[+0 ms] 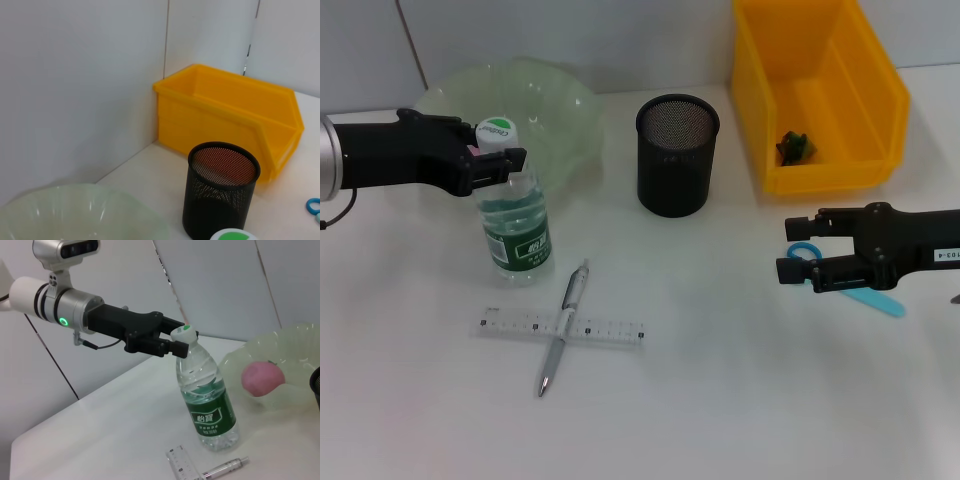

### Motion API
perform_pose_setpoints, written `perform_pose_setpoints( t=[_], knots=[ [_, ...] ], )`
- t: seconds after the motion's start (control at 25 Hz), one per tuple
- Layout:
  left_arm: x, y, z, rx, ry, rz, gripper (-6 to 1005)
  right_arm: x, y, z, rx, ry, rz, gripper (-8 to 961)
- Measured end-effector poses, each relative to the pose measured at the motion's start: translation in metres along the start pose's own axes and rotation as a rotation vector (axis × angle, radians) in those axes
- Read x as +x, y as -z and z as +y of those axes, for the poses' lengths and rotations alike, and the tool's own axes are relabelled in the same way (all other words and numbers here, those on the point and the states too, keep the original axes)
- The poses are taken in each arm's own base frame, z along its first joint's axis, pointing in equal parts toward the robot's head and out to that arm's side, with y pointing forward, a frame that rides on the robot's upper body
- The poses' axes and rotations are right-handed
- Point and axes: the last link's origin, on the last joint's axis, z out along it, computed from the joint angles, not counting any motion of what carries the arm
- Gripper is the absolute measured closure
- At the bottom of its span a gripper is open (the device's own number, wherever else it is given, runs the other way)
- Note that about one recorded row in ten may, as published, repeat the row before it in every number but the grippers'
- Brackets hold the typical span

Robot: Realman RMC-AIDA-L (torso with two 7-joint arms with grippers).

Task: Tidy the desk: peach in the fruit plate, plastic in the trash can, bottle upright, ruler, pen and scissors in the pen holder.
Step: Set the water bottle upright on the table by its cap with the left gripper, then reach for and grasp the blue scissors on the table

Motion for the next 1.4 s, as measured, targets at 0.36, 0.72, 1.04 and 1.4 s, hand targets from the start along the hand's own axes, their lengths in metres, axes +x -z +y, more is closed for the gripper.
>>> perform_pose_setpoints(
  t=[0.36, 0.72, 1.04, 1.4],
  knots=[
    [-0.004, -0.002, 0.0, -0.009, -0.013, 0.001, 470, 0.001, 0.001, 0.0, 0.001, -0.004, 0.0, 151],
    [-0.005, -0.002, 0.0, -0.014, -0.022, -0.004, 455, 0.002, 0.001, 0.001, 0.0, -0.008, 0.0, 152],
    [-0.003, 0.004, -0.002, 0.0, -0.028, 0.0, 414, 0.002, 0.0, 0.001, -0.002, -0.009, -0.002, 152],
    [0.02, 0.036, 0.013, -0.001, -0.138, 0.025, 289, 0.001, 0.0, 0.001, -0.001, -0.009, -0.007, 152]
  ],
)
